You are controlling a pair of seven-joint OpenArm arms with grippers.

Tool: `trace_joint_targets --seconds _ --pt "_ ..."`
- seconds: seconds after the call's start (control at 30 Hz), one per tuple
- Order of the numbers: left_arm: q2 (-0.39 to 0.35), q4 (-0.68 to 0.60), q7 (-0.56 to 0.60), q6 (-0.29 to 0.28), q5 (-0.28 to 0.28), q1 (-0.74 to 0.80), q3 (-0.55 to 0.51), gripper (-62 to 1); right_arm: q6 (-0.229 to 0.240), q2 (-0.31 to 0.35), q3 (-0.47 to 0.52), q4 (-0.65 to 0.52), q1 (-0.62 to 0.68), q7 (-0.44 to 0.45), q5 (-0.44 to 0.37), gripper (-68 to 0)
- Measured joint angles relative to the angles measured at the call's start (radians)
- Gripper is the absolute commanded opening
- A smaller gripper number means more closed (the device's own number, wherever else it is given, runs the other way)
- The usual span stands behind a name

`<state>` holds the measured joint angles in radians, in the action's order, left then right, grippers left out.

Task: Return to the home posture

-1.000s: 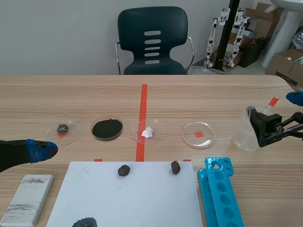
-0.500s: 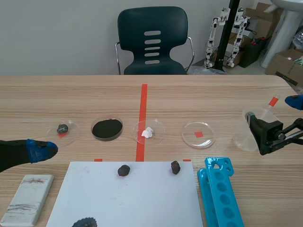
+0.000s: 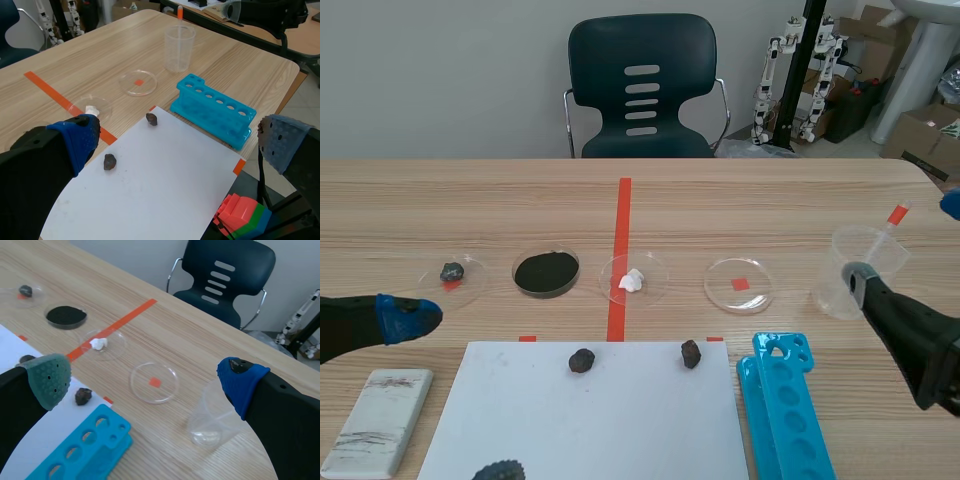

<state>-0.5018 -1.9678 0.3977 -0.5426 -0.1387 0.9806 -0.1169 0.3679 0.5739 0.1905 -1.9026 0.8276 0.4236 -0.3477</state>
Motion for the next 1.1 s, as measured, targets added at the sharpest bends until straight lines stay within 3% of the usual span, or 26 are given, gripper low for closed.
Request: trace_joint_targets --seconds 0.2,0.43,0.83,1.1 --pt "0.0 0.0 0.0 0.0 0.0 0.0 0.0 1.4 0.018 -0.005 0.0 -0.09 0.129 0.058 0.05 -6.7" --pt "0.0 0.0 0.0 0.0 0.0 0.0 0.0 1.4 0.022 -0.061 0.0 -0.14 0.229 0.135 0.127 -6.7" --pt "0.0 0.0 0.0 0.0 0.0 0.0 0.0 1.4 0.03 -0.126 0.0 -0.152 0.297 0.19 0.199 -6.7" --pt "0.0 0.0 0.0 0.0 0.0 0.0 0.0 1.4 0.03 -0.134 0.0 -0.152 0.304 0.203 0.199 -6.7"
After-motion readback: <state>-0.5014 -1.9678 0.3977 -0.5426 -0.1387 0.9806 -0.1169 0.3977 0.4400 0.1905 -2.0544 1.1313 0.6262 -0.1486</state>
